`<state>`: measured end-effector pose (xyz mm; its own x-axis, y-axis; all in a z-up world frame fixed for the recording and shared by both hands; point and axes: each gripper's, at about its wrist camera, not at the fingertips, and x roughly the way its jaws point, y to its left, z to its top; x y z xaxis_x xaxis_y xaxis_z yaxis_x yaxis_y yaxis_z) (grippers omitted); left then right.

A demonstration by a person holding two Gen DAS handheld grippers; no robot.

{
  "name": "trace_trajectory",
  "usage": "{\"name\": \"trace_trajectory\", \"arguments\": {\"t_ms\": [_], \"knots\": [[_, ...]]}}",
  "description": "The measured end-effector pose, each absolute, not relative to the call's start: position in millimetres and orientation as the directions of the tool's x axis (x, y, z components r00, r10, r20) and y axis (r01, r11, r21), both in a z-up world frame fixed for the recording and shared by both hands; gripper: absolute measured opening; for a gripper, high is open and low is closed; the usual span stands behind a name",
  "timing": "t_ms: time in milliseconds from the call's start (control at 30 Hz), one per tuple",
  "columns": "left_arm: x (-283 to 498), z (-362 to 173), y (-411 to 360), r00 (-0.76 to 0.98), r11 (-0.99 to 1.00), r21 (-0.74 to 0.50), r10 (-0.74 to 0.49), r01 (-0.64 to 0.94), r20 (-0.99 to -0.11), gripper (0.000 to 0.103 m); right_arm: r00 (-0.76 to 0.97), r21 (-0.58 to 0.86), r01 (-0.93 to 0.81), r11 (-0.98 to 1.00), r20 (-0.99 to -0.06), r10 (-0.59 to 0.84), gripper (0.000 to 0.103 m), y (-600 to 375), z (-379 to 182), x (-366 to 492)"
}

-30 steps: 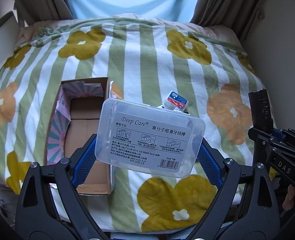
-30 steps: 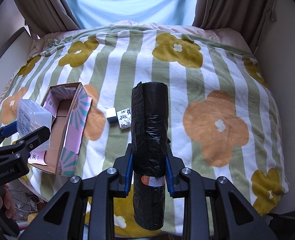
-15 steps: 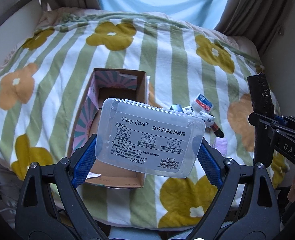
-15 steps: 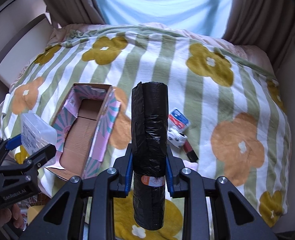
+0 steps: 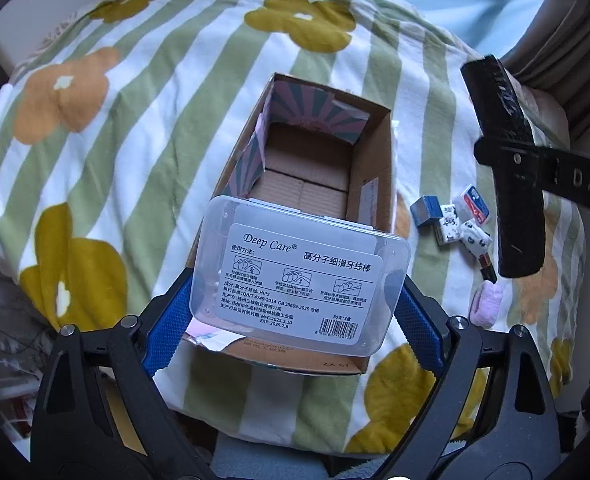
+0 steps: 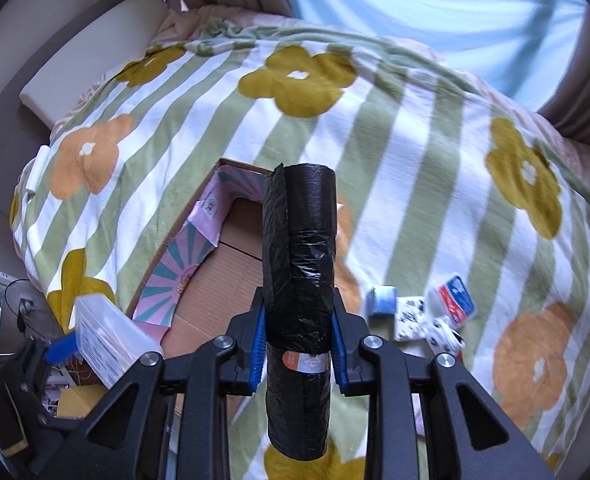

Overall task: Organize objects
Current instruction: 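Carry the clear case and black roll with both tools over the cardboard box, then open left tool dropping the case while right tool releases the black roll into box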

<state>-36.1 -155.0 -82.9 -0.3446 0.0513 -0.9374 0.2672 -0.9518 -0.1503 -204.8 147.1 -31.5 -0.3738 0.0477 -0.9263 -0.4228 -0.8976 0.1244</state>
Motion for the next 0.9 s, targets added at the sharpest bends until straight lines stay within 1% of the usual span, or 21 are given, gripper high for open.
{"name": "trace_trajectory", "arguments": {"t_ms": [333,467,600,733,900], "knots": [[-56,-158,-157,-0.224,-0.941,-0.173,0.109,0.29,-0.968,0.091,-0.271,0.147,-0.343,-0.928,-0.961,-0.052,0.025,142,-100,-289],[-69,-189,-156,-0.176,-0.932,-0.198,0.15,0.304,-0.973,0.091,-0.231,0.166,-0.316,-0.934,-0.968,-0.094,0.025,139,-133,-311],[-78,-215,-154,-0.127,-0.927,-0.198,0.166,0.32,-0.978,0.091,-0.176,0.18,-0.299,-0.937,-0.976,-0.131,0.025,138,-170,-328],[-86,-231,-147,-0.095,-0.927,-0.197,0.176,0.318,-0.98,0.091,-0.148,0.194,-0.291,-0.937,-0.977,-0.156,0.025,138,-191,-339],[-96,-239,-141,-0.079,-0.934,-0.187,0.171,0.305,-0.982,0.092,-0.143,0.204,-0.285,-0.936,-0.975,-0.169,0.025,140,-200,-347]]}}
